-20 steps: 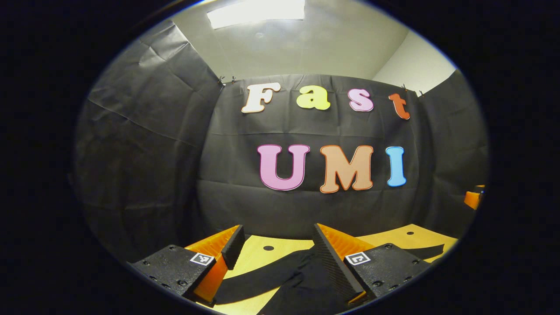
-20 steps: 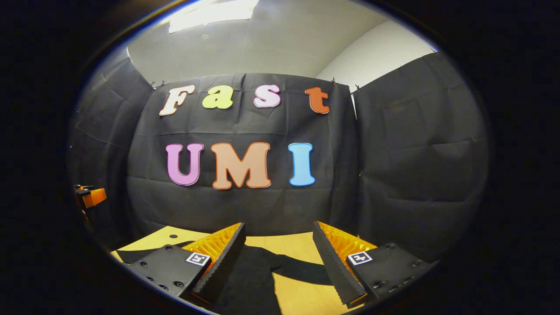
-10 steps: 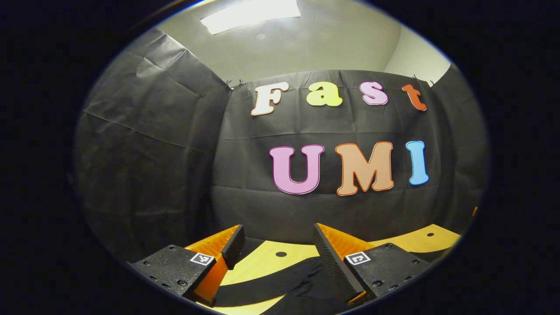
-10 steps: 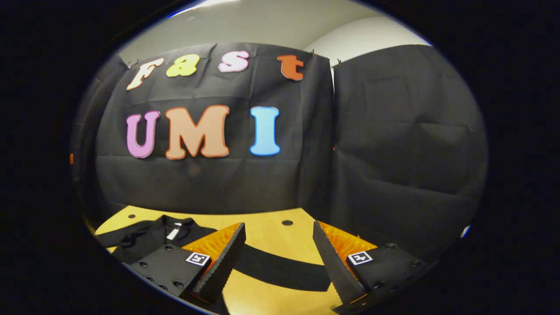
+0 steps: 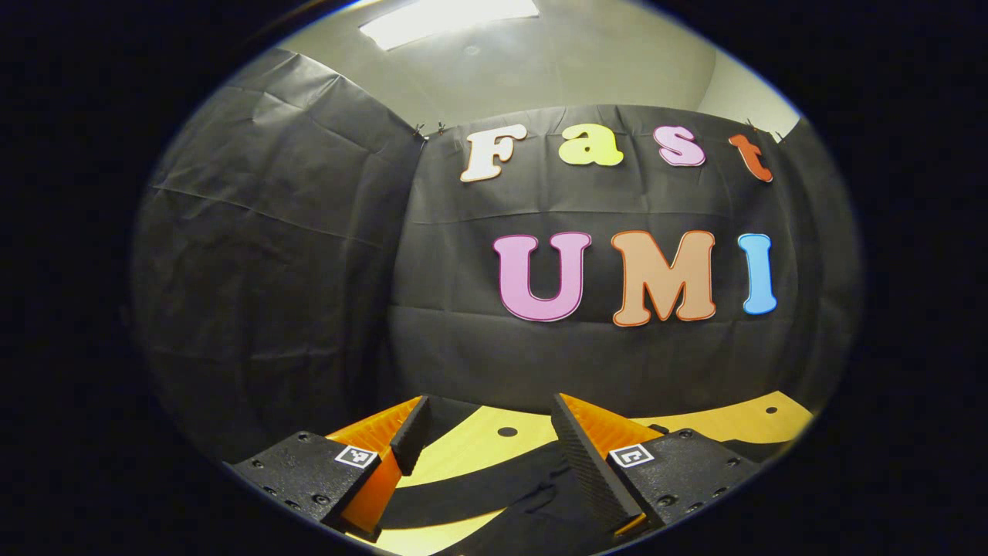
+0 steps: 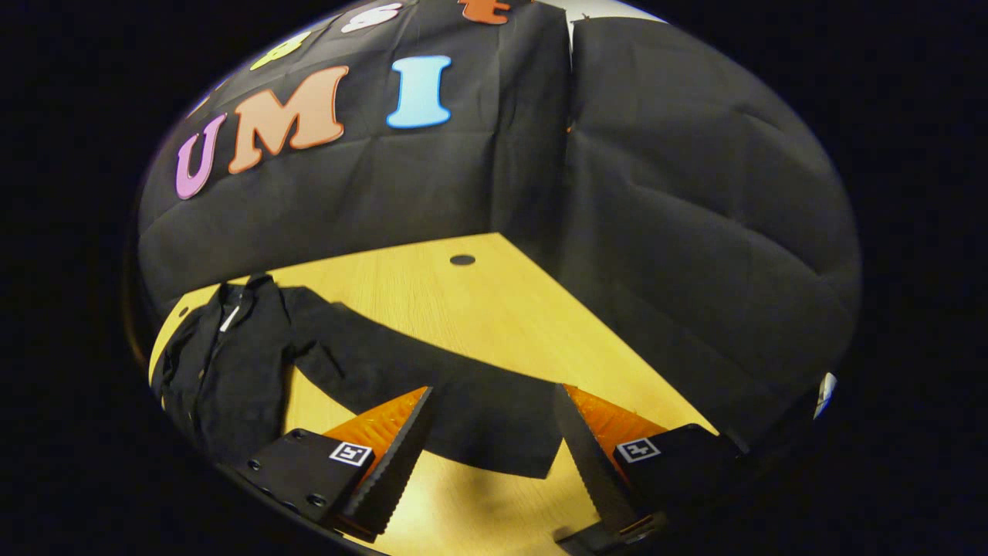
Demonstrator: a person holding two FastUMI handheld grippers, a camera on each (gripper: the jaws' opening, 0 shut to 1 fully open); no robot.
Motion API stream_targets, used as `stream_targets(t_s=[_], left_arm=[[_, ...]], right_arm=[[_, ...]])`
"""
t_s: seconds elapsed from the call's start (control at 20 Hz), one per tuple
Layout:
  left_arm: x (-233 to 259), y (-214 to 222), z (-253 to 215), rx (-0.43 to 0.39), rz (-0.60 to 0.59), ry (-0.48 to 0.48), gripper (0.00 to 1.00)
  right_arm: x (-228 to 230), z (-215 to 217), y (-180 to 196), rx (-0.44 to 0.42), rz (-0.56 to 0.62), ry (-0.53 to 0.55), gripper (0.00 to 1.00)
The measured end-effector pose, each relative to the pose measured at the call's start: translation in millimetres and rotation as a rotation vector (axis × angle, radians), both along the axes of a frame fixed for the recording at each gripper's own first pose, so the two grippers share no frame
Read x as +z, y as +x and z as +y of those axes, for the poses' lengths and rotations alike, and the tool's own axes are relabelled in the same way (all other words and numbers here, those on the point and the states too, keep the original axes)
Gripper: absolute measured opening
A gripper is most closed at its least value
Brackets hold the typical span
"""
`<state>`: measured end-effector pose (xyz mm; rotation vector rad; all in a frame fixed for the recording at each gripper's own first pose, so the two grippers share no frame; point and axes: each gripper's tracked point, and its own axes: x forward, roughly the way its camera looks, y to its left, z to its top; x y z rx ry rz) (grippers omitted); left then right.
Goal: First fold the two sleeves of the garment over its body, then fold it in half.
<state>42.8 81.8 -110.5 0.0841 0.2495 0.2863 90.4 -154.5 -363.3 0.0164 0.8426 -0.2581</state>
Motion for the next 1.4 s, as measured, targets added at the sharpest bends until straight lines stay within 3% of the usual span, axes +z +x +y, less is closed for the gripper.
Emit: stream_targets(t_s=[0.25,0.65,1.15,1.25,1.3,1.4], left_arm=[[0,-19,12,0.038,0.020,0.042,0.92],[-10,-21,10,0.062,0.053,0.033,0.92],[-22,-13,-14,0.020,0.062,0.008,0.92],[-22,-14,-15,0.019,0.062,0.002,0.92],[-24,-13,-17,0.020,0.062,-0.001,0.92],[-26,-16,-16,0.030,0.066,-0.002,0.92]], right_arm=[[-33,-9,4,0.009,0.105,-0.005,0.99],[-71,-16,0,0.023,0.219,0.002,0.99],[-78,-11,1,-0.003,0.171,0.089,0.96],[-79,-10,3,-0.014,0.168,0.094,0.86],[-81,-10,4,-0.022,0.171,0.097,0.74],[-81,-9,3,-0.023,0.189,0.116,0.65]])
